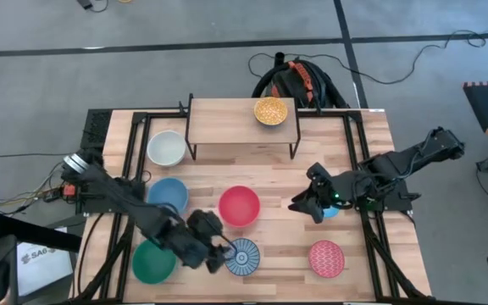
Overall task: Place and stack bowls onto a shelf
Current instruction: Stack the blue patterned bowl on top of the yellow bowl on the shelf
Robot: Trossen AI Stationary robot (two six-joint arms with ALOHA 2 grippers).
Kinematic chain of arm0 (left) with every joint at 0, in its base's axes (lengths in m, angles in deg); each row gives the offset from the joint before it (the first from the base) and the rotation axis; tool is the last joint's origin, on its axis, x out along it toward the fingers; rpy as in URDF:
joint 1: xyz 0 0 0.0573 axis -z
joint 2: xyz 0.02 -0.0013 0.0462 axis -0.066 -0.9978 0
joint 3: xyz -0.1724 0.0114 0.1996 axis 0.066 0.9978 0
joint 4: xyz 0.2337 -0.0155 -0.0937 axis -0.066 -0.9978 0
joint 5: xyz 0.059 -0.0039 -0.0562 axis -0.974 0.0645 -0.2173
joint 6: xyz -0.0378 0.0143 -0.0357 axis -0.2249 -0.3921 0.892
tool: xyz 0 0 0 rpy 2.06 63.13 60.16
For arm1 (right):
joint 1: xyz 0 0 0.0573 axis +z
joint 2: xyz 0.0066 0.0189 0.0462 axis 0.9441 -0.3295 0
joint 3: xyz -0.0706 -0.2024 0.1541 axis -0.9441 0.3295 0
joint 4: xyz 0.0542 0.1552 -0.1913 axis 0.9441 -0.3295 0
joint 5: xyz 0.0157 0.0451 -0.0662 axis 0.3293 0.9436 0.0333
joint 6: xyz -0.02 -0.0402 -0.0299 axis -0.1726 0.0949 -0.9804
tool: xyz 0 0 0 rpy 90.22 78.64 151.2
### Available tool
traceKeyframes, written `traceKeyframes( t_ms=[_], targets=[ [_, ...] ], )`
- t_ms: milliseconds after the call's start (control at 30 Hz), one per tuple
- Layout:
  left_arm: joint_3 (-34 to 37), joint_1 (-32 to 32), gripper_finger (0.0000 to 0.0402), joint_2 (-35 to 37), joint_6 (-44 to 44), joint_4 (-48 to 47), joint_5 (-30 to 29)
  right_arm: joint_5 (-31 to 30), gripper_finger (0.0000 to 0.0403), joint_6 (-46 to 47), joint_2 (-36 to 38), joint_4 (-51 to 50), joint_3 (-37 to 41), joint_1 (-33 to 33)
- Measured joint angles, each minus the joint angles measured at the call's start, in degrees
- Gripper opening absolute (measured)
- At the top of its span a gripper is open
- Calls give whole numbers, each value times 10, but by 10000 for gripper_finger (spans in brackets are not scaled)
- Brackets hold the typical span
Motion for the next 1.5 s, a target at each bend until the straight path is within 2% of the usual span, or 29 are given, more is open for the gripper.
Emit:
traceKeyframes(
  t_ms=[267,600,933,1133,1500],
  targets=[
    [-3,-6,268,-88,64,-5,44,-3,215,18,0,-22,0,-7],
    [-5,-13,268,-76,77,-9,37,-2,214,27,-17,-36,0,-8],
    [0,-22,264,-132,92,-8,68,-1,214,37,-65,-38,0,17],
    [0,-26,221,-139,91,-10,57,-1,214,38,-64,-39,0,12],
    [-1,-33,135,-167,75,21,78,-1,214,37,-58,-44,0,4]
  ],
)
